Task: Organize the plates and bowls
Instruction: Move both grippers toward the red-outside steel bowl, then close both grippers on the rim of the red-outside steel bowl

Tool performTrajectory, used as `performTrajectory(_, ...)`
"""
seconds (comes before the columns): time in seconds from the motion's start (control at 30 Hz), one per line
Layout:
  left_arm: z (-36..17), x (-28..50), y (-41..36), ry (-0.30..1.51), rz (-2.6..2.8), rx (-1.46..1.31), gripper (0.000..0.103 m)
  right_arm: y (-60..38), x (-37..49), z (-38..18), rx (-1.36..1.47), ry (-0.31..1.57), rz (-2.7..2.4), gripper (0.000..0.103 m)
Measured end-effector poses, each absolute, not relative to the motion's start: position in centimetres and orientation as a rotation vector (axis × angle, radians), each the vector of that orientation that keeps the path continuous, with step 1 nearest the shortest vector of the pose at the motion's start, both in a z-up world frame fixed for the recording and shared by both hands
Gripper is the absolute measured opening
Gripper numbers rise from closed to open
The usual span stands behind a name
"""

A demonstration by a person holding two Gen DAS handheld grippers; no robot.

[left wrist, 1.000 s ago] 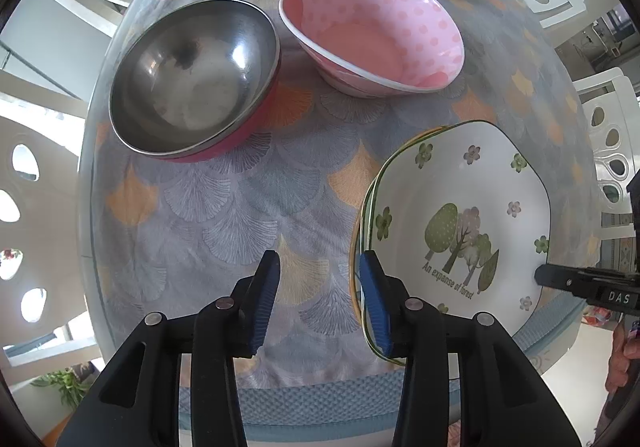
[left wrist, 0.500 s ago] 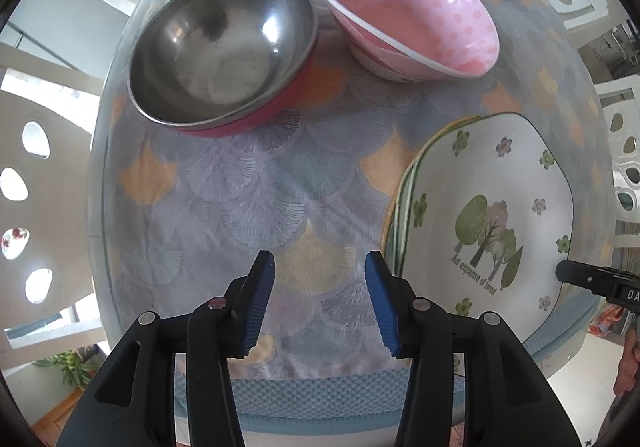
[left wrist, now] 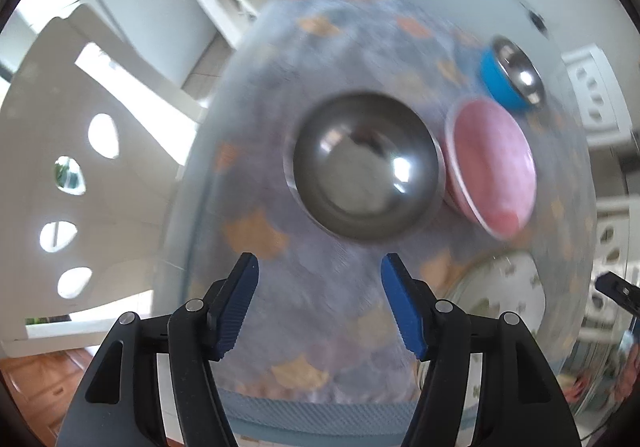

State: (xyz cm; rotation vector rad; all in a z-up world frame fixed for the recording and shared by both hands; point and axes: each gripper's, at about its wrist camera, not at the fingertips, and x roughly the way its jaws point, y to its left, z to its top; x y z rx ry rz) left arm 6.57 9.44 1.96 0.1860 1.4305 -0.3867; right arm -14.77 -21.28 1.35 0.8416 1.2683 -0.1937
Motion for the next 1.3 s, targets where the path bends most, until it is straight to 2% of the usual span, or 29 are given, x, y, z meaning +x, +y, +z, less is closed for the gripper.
performTrajectory(0.2, 1.6, 9.4, 10.9, 1.432, -0.333, 0.118, 0.062, -19.5, -10.0, 3.5, 0.868, 1.215, -0.063, 0.047)
performTrajectory(0.43, -0.2, 11.6, 10.6, 1.443, -0.326, 0.112, 0.062, -13.7, -4.5, 3.2, 0.926, 1.202, 0.094, 0.047)
performTrajectory(0.8, -3.2, 13.4, 9.8, 1.473, -0.379, 0.152, 0.062, -5.6, -1.1, -2.6, 1.018, 1.26, 0.124, 0.047)
performTrajectory(1.3, -5.9, 15.0, 9.4, 1.509, -0.461, 0.167, 0.06, -5.1, 0.3, -7.1, 1.065, 1.268, -0.019, 0.047)
